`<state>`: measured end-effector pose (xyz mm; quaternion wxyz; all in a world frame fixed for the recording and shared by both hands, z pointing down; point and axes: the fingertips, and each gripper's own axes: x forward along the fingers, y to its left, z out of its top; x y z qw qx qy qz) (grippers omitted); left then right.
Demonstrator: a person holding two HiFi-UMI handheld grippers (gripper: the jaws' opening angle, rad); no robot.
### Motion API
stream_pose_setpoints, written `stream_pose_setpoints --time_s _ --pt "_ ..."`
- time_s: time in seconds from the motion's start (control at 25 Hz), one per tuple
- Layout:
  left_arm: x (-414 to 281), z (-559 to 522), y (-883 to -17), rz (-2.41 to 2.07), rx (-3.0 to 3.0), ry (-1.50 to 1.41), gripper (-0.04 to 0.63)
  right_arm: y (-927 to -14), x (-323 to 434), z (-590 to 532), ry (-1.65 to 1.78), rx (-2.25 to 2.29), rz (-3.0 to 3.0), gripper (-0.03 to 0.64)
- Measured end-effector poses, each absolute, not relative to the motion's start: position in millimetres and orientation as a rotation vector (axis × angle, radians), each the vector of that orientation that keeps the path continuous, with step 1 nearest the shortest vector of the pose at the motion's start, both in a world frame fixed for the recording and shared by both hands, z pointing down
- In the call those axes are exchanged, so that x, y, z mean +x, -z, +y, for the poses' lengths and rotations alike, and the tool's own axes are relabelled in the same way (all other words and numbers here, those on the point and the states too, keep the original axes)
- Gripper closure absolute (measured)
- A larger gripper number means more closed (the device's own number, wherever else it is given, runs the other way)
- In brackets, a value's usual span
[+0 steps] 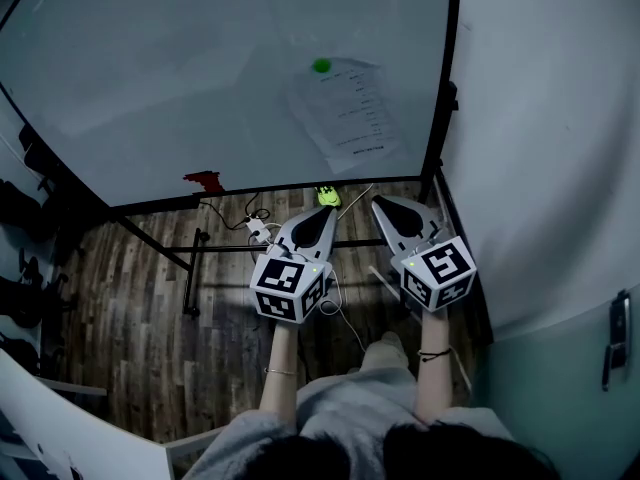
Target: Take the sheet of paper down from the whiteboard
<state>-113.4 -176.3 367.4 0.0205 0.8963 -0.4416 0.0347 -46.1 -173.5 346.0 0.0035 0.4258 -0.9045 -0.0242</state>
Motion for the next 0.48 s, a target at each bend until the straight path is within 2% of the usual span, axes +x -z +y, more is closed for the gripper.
stream_pose_setpoints --time_s 0.48 --pt "-103 -244 -358 -1.489 2.75 -0.129 0.591 -327 -33 -248 0.12 1.244 -2.872 0.615"
